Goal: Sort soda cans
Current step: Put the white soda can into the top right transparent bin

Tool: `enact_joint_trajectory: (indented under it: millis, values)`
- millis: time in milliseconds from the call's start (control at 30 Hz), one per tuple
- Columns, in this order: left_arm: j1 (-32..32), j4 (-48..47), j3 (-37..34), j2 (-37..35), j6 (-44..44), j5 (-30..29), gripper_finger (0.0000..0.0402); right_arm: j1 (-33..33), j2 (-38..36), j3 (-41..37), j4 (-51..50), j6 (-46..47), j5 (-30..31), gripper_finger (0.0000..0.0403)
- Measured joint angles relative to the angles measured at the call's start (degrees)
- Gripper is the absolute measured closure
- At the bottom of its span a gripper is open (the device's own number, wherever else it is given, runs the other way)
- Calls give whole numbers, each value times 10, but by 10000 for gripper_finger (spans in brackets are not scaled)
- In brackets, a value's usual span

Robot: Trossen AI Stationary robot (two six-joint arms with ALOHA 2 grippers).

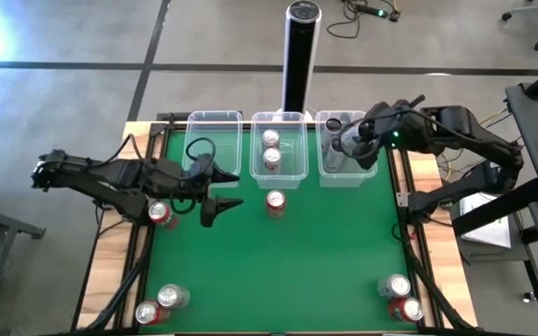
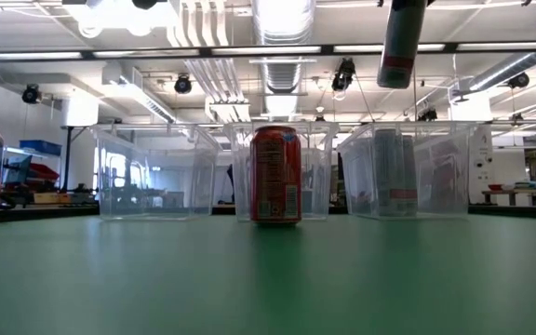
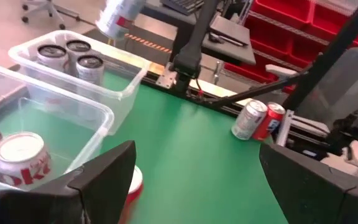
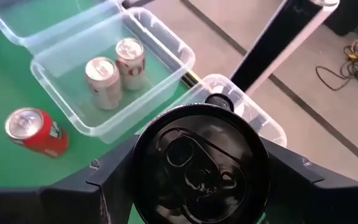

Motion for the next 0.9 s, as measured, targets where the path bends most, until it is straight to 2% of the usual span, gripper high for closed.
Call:
enact_joint_trajectory:
  millis: [200,433,567,733,900]
  values:
    - [21,-2,23,9,25,-4,74,-21,-4,-28,2,-24,-28,149]
    - [42,-5,27,7,32,-5,74,-36,-34,-134,10,-19,-58,147]
    - [47,-6,27,8,31,-5,74,-44,-67,-207,59,-15,-63,148]
    - [54,-6,27,9,31,-5,74,-85,-86,-295,111,-20,-71,148]
    - [59,-6,27,9,32,-5,74,-141,-79,-375,191,-38,-125,147]
